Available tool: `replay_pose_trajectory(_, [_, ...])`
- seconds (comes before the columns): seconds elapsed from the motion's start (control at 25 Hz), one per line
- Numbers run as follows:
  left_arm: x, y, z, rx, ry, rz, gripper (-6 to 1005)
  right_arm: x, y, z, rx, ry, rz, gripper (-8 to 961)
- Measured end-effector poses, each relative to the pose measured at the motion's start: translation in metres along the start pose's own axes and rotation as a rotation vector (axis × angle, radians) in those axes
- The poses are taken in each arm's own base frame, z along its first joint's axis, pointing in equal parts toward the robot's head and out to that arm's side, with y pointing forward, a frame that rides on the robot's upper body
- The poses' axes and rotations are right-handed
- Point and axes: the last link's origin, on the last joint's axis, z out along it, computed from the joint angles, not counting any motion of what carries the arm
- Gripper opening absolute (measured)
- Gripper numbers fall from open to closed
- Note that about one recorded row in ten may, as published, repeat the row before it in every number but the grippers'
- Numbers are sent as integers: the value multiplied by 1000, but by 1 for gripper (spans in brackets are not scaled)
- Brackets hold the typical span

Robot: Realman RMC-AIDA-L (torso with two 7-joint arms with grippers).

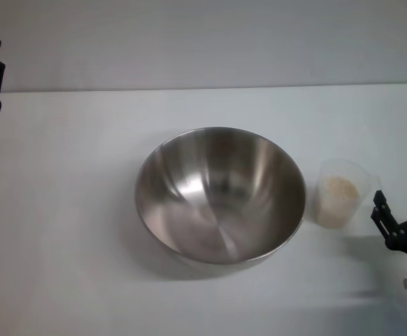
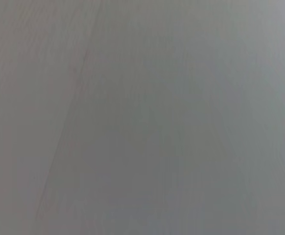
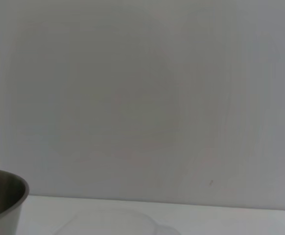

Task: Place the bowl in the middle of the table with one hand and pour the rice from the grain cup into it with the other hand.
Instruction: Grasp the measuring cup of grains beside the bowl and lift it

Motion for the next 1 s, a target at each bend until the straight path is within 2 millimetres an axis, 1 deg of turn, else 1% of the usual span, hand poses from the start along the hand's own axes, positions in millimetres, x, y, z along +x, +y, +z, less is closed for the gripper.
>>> replay_pose_trajectory(1.0, [1,1,-1,-1,9,-2,486,-3,-1,18,-32,9,-41,726])
